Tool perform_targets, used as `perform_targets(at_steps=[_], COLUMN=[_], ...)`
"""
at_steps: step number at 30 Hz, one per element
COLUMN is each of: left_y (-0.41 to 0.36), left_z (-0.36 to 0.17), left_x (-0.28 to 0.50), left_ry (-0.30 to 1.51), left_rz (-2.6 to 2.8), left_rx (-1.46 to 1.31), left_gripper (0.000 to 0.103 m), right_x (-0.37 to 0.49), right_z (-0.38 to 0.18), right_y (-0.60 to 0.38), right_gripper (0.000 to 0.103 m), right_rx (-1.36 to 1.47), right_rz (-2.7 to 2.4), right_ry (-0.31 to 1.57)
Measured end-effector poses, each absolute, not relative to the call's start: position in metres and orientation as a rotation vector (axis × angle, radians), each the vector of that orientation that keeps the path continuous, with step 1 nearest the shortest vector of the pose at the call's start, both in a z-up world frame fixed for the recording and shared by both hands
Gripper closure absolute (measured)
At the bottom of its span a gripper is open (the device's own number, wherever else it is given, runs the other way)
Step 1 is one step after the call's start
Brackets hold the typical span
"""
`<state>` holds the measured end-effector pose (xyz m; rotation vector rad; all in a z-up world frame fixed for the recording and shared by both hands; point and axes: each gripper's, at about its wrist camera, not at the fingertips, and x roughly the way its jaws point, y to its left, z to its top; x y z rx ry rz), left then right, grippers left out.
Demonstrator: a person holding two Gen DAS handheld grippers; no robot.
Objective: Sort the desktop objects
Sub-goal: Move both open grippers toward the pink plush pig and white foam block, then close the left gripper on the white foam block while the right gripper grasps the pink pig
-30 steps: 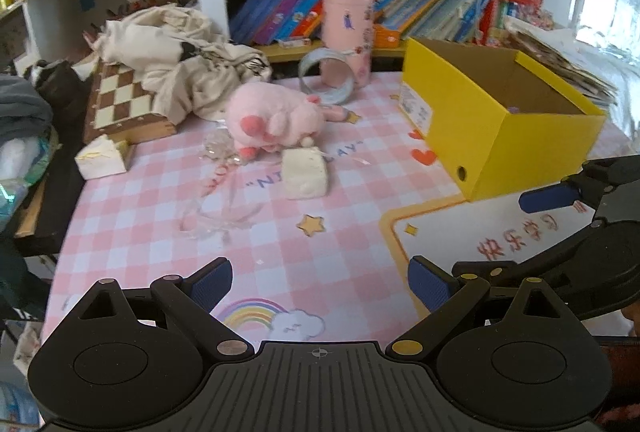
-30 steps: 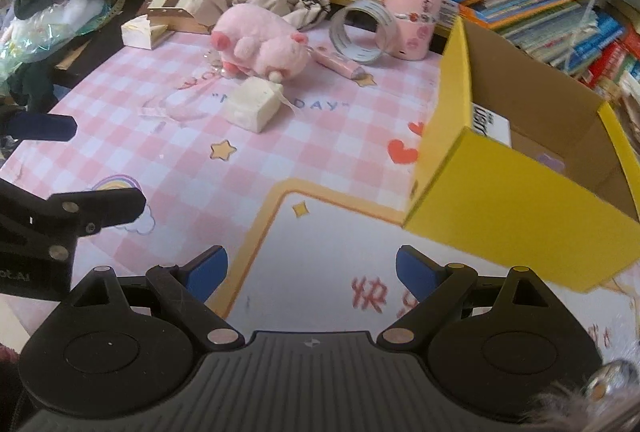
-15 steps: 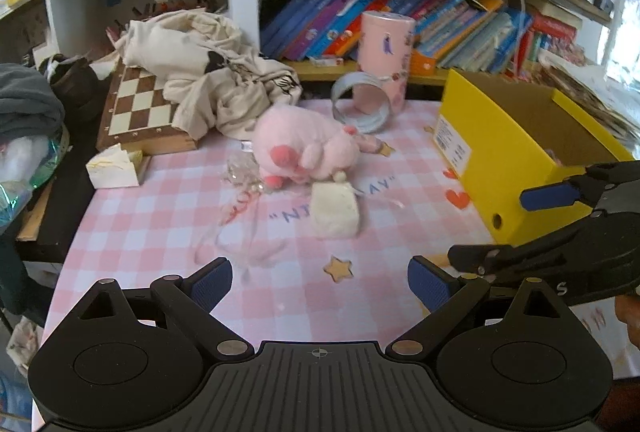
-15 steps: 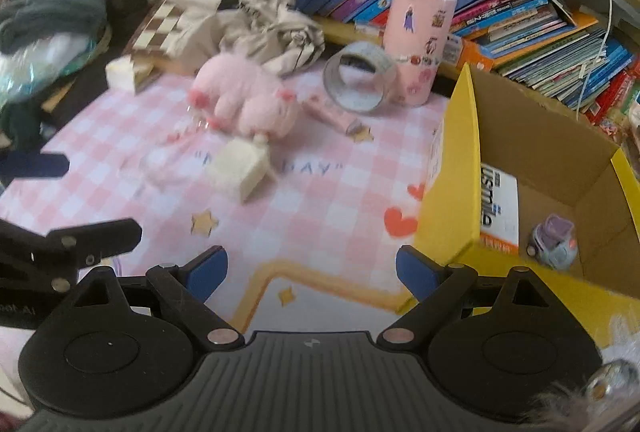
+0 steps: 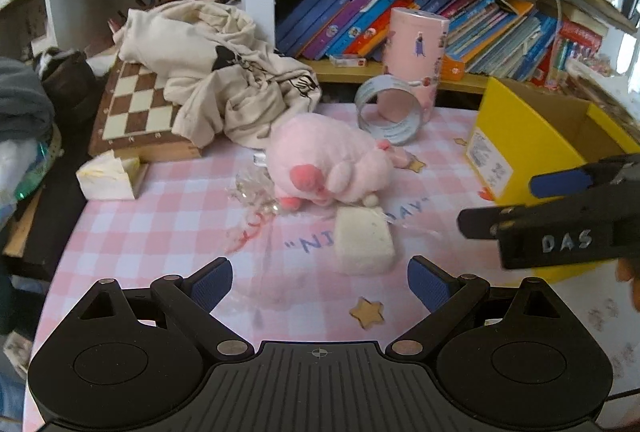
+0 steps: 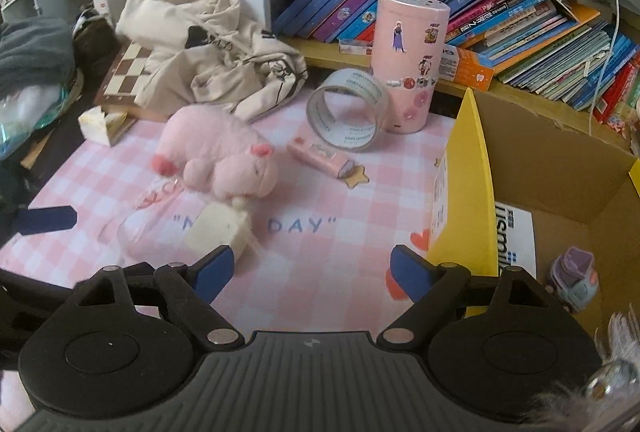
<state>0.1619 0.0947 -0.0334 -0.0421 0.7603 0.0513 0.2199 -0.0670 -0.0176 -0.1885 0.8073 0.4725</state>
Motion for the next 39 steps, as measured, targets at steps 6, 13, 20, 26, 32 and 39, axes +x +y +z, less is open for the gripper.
perform_targets(at_steps=[6,13,20,26,32,39], left_y=[0.094,0.078,0.068,0.062,0.060,0.058], left_z=[-0.046,-0.063,-0.067,-0.071,-0.068,-0.075], left_x=[0.182,0.201,0.213,0.219,0.217,0.220], left_ry=[0.775,0.816,0.815,0.823,0.824,0.824], left_rz=[0.033,-0.029,-0.078,-0.108,-0.116,-0.097], left_rx=[-0.057,-0.004,0.020,0.018,0.013,0.049], left_gripper=[0.023,0.046,0.045,0.043,0.039,0.039], right_x=[0.239,0.253,0.259,0.270,0.279,0.282], right_z=[-0.016,-0.019,-0.024,-0.021,-0.011,-0.010], right_y=[-0.061,-0.055,-0.052,-0.055,-0.065,-0.062], right_gripper=[0.017,0.017,0.017,0.017,0.016,0.016], right_rx=[-0.168,-0.149,-0.138,-0.085,-0.001,0.005], right_rz=[0.481,0.498,0.530,0.517,0.513,0.509], right_ry=[0.804,0.815,0.839,0.847,0.846,0.851])
